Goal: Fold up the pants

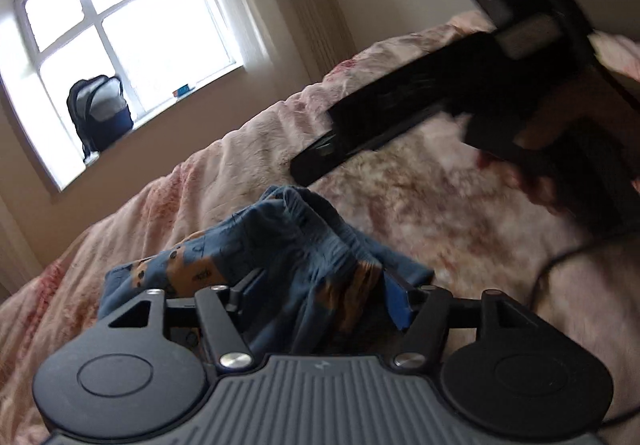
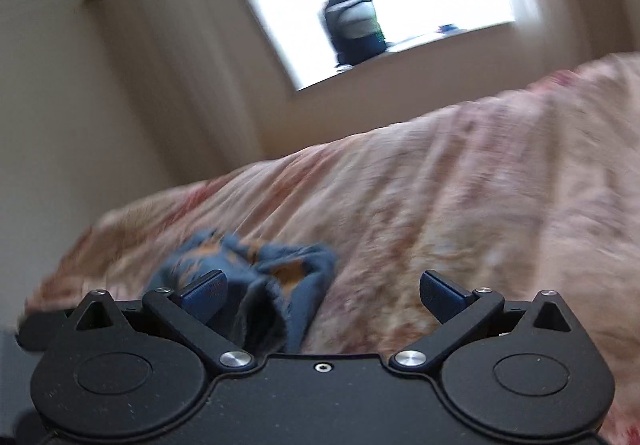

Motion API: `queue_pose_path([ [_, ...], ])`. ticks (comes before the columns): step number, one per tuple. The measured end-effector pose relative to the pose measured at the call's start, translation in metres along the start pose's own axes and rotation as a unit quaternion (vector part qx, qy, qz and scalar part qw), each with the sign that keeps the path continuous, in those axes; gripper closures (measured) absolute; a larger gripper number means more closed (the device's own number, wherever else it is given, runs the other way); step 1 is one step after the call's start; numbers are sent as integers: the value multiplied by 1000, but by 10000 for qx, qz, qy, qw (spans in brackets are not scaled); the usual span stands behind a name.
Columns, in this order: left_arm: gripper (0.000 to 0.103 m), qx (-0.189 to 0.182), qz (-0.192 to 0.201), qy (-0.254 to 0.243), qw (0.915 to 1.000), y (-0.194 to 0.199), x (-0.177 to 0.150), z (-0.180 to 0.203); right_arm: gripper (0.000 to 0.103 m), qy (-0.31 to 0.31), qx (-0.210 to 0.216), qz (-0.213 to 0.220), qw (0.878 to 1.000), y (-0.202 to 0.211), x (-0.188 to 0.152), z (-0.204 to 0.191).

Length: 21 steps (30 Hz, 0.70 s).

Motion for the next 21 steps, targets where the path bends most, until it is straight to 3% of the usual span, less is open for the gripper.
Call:
queue_pose_path([
  [2,52,-15,-57,-144,9999,-3,-3,7,10,290,175,17,9994,-7,2,-12],
  [4,60,-80,-176,-59,9998,-6,-4,5,20,492,251,-19,9985,-13,2,-23],
  [8,77,-162,-83,277,9995,-3,2,-1,75,493,304,-163,9982,-23,-1,-28],
  [11,80,-226,48,427,9988,6,5,-6,89,311,291,-43,9991,-20,1,-25],
  [15,76,-418,-49,534,9977,2,5,-9,90,464,132,3,9988,-11,7,-29],
  [17,61,-584,-200,841,9945,0,0,-15,86,563,29,-239,9981,-18,2,-30],
  [18,54,-690,-216,1048,9919,2,-4,-20,77,550,-29,-402,9977,-22,-1,-28],
  [20,28,-915,-107,1487,9846,12,-10,-34,59,432,-142,-440,9980,-21,-5,-24],
  [21,24,-920,54,1677,9815,21,-12,-42,51,390,-156,-393,9983,-18,-4,-23],
])
Point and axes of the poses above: each gripper's, at about its wrist camera, not at the fingertips, and y roughly against the way its jaws point, z to its right, x to its top, the point moved 1 cm from there along -y, roughly the way its jaws point, and after that the axes turned 13 degrees about y, right-handed, at the moved point
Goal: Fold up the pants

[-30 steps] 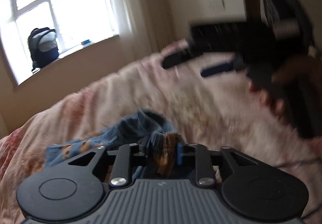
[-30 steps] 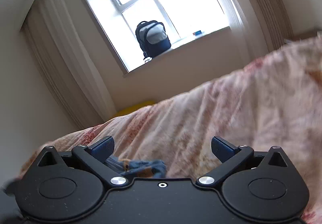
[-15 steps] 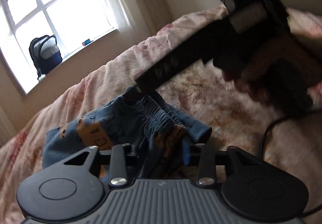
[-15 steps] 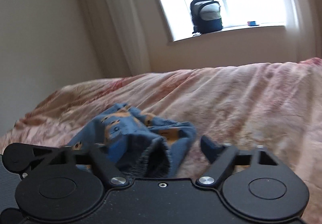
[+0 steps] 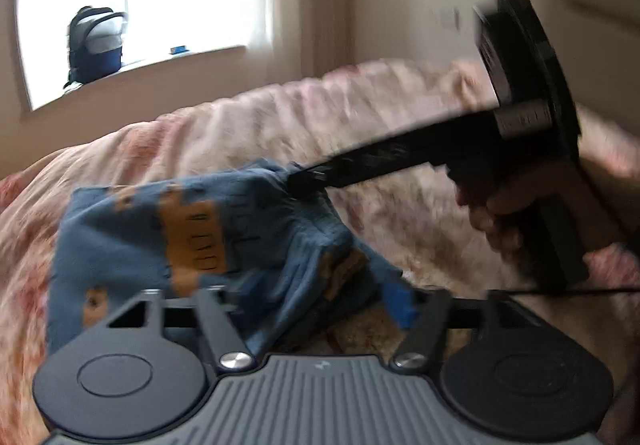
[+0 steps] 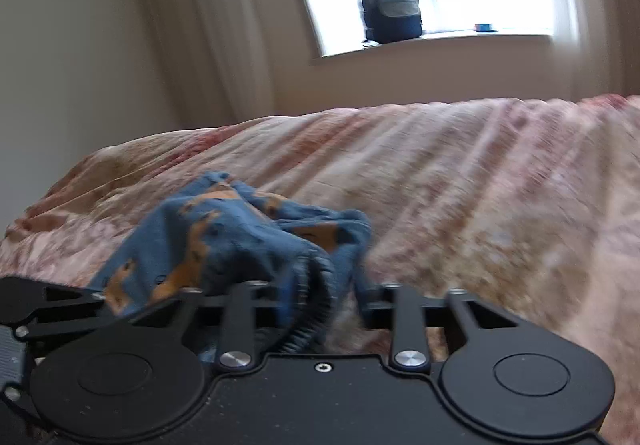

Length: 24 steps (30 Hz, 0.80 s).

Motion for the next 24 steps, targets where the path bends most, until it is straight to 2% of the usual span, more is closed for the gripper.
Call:
queue_pose_path([
  [1,16,38,256,136,9996,11,1,-7,46,9,-52,62,10000,5,2,0],
  [3,8,359,857,336,9951,33,5,-21,21,228,-348,225,9989,16,5,-5],
  [4,1,613,1085,442,9912,41,7,-28,17,395,-472,296,9977,21,7,-11],
  [6,0,1216,1335,764,9806,50,12,-47,9,738,-552,360,9951,26,10,-24],
  [8,0,1649,1038,1072,9750,45,15,-68,2,1049,-522,287,9927,23,10,-39],
  [10,0,1976,589,1185,9713,33,7,-86,2,1401,-550,-15,9886,13,9,-52],
  [13,0,2346,237,969,9670,21,-15,-101,2,2171,-733,-745,9705,-1,0,-66],
  [15,0,2206,294,1001,9698,21,-25,-110,1,2427,-679,-903,9635,0,-5,-64],
  [20,0,1971,245,1376,9704,35,-21,-128,1,2109,-269,-1033,9717,13,3,-45],
  [22,0,1942,357,1385,9705,46,-13,-127,1,2035,-287,-737,9759,25,8,-43],
  [24,0,1778,638,1228,9743,52,-1,-124,1,1930,-557,-319,9791,31,14,-46],
])
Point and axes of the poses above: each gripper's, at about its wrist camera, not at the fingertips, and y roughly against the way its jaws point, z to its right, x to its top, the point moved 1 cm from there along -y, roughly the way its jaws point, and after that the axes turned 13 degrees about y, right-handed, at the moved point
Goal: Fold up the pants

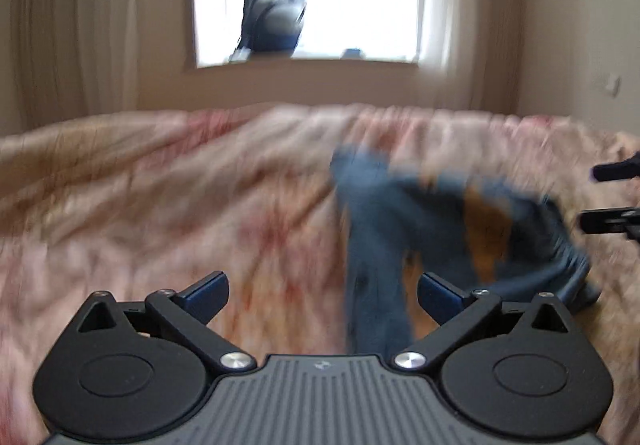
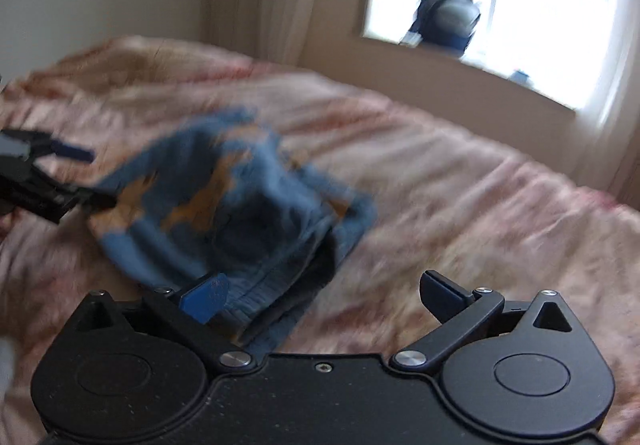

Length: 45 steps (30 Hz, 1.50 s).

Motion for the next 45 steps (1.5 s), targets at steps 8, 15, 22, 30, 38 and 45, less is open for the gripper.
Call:
queue_pose_path([
  [8,0,-110,-251,-867,9959,-95,47,46,1,-254,-746,230,9966,-56,24,-18],
  [15,0,-326,-616,-21,9976,-129,37,8,1,-305,-1001,-65,9945,-76,-6,-3],
  [22,0,-212,-333,123,9991,-94,45,2,1,-1027,-955,511,9888,-43,-3,14],
  [30,0,-19,-366,564,9977,-68,34,-8,1,-844,-1354,37,9872,-51,-10,14],
  [38,0,54,-592,191,9981,-28,-4,-9,1,39,-250,-420,9988,-28,1,-23],
  [45,0,49,-723,532,9959,-23,-16,-20,1,234,222,-859,9958,-35,0,-18],
])
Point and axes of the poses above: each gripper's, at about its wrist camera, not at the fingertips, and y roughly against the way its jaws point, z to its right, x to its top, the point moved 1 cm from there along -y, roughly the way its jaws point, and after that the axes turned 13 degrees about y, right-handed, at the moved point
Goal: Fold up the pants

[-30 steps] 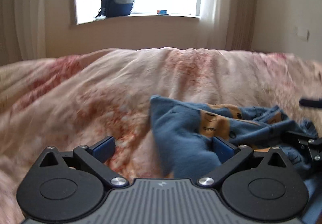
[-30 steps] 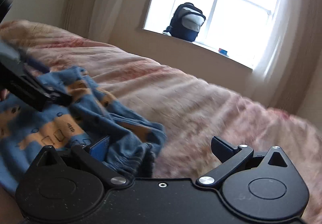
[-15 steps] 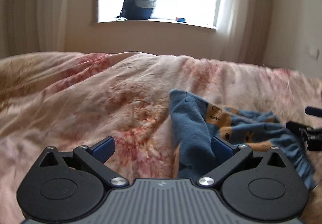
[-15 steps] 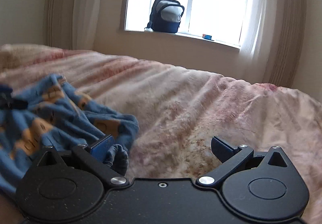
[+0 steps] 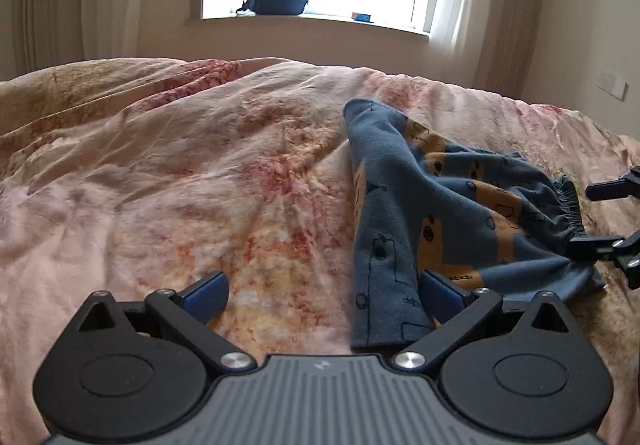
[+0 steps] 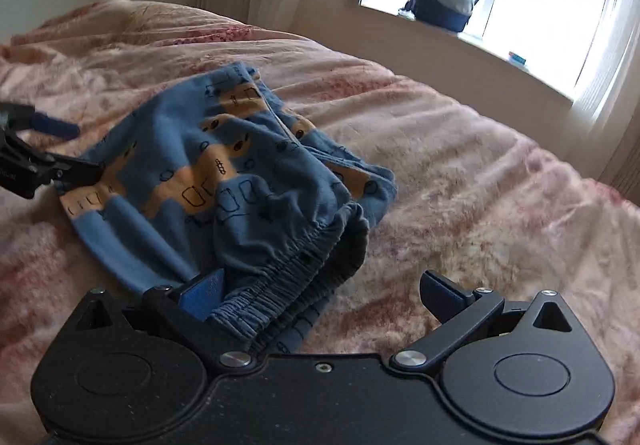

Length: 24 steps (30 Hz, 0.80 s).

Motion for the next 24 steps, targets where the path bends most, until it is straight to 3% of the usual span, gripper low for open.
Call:
queue_pose_path([
  [2,0,-11,-23,-100,9999,2,1,1,1,-27,-18,196,9998,11,3,5],
  [4,0,-4,-37,-191,9998,1,-4,0,1,25,-70,114,9999,12,2,5],
  [7,0,40,-166,105,9998,3,-2,0,1,-286,239,-26,9993,1,-8,10],
  [9,0,1,-267,237,9994,7,7,5,1,-629,268,371,9970,11,-7,19],
  [11,0,-278,-168,283,9991,11,18,13,1,-788,160,934,9924,21,-2,25],
  [13,0,-482,-120,256,9984,6,26,21,1,-1020,365,1344,9850,18,2,32],
  [20,0,-371,-773,384,9956,-40,26,40,1,-2065,1128,1115,9655,-47,-14,56],
  [24,0,-337,-640,114,9973,-40,13,40,0,-2233,1257,1285,9580,-51,-24,58],
])
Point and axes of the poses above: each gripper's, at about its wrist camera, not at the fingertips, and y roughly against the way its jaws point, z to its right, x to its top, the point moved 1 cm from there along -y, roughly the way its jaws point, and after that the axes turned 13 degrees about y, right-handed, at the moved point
